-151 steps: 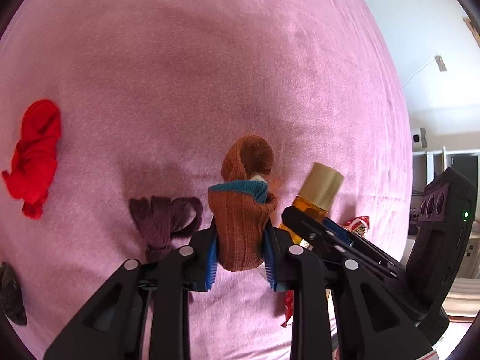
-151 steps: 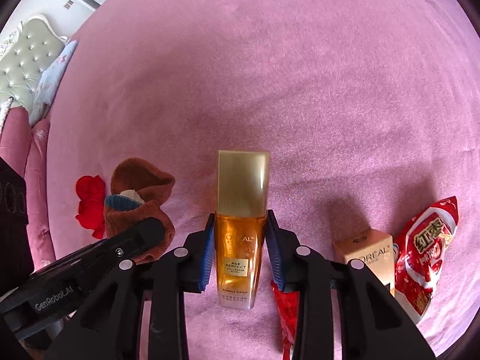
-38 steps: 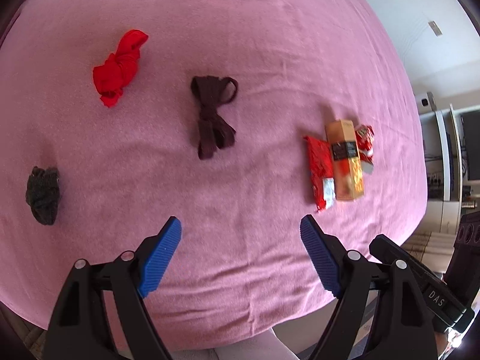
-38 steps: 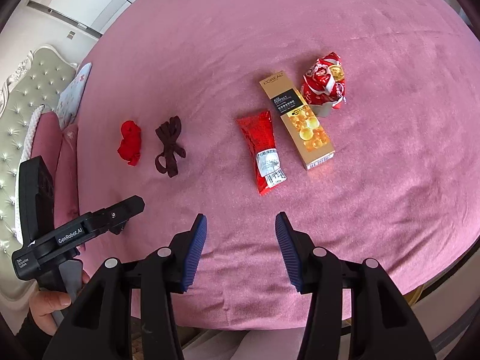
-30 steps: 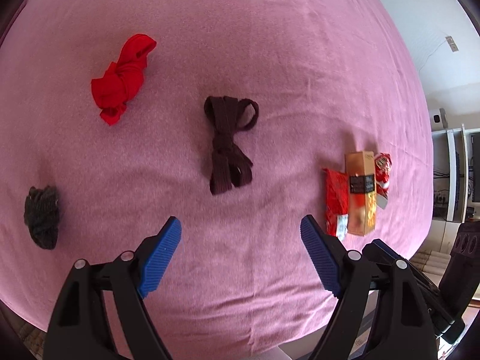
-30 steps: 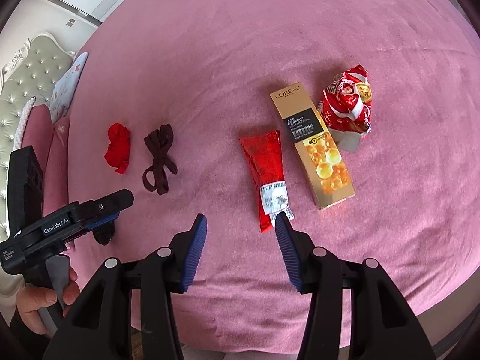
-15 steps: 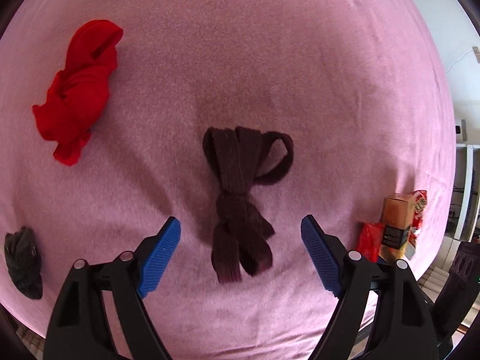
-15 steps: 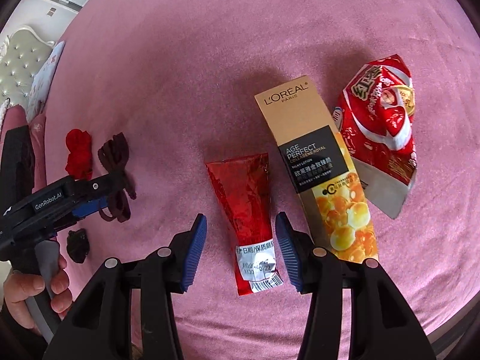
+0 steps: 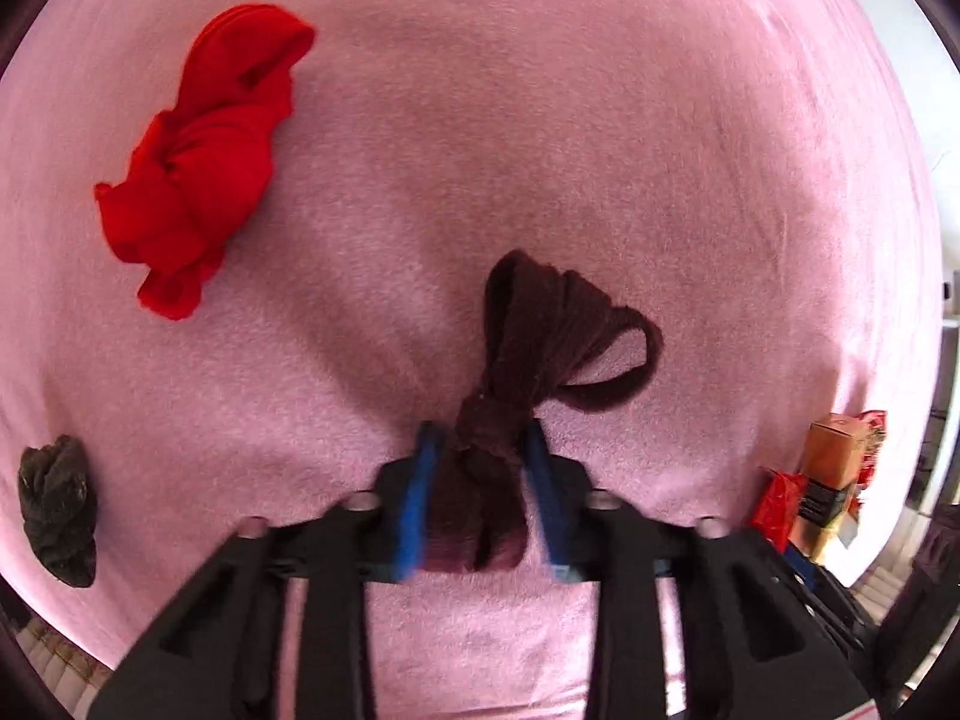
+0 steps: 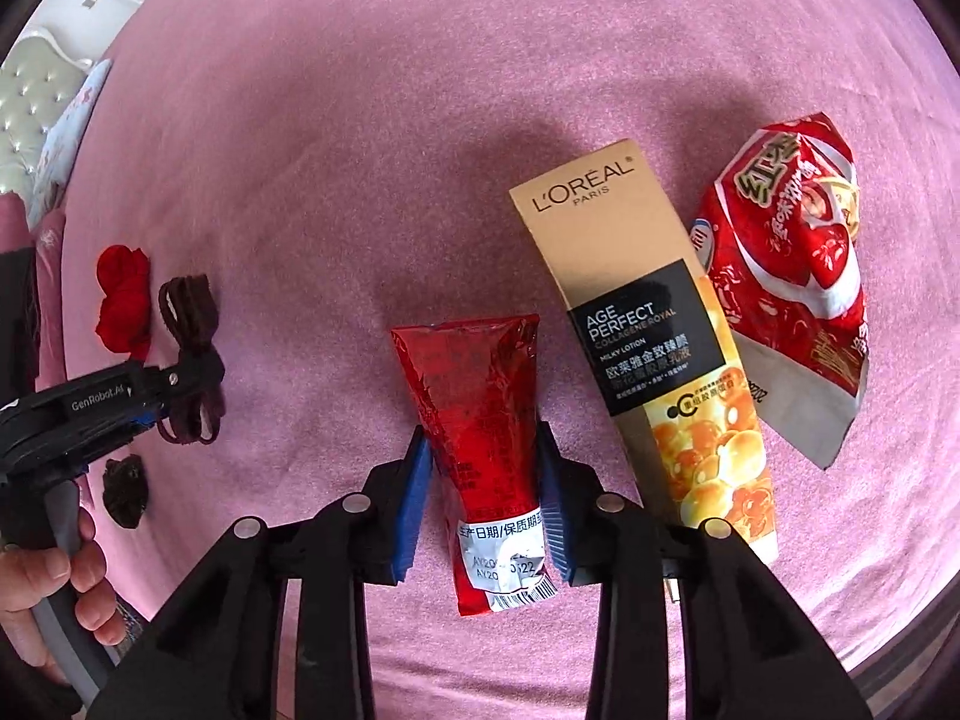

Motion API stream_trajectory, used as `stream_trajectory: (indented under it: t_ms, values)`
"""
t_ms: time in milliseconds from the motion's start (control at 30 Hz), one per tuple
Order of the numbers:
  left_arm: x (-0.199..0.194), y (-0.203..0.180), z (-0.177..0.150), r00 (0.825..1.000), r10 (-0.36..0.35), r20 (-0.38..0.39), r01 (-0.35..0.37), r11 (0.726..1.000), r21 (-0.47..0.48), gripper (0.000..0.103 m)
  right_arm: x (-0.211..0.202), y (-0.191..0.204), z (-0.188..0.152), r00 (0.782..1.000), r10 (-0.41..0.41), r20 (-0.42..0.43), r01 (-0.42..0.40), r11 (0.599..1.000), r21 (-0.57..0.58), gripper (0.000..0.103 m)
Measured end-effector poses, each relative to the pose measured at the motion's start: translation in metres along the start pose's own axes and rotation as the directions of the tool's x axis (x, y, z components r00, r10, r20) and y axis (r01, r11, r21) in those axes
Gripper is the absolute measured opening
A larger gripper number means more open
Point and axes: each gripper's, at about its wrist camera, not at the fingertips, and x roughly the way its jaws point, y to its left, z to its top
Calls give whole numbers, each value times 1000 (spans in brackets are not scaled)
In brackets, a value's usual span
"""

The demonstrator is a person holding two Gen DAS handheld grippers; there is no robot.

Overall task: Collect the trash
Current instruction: 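Grasp the dark brown strap with the left tool while the right tool grasps the red tube, then carry the brown strap and red tube toward the yellow bucket with both tools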

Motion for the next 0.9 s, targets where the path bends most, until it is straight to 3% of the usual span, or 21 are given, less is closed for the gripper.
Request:
stream_trajectory:
  t_ms: [200,400,667,900]
  values:
    - [-15,13,-17,997,-75,-5,75,997,18,20,-14,5,-10,997,67,31,-67,998,-4,32]
    - [-38,15,-58,993,-121,3,120,989,82,20,-36,10,-28,991,117,61,-117,993,2,32]
    - [-68,5,-125,985,-170,-4,168,968,184,20,-62,18,-78,982,152,112,-153,988,6,32]
    - [-76,-1,-172,979,-203,-28,204,951,232,20,-90,-3,-129,972,172,160,-183,982,52,32]
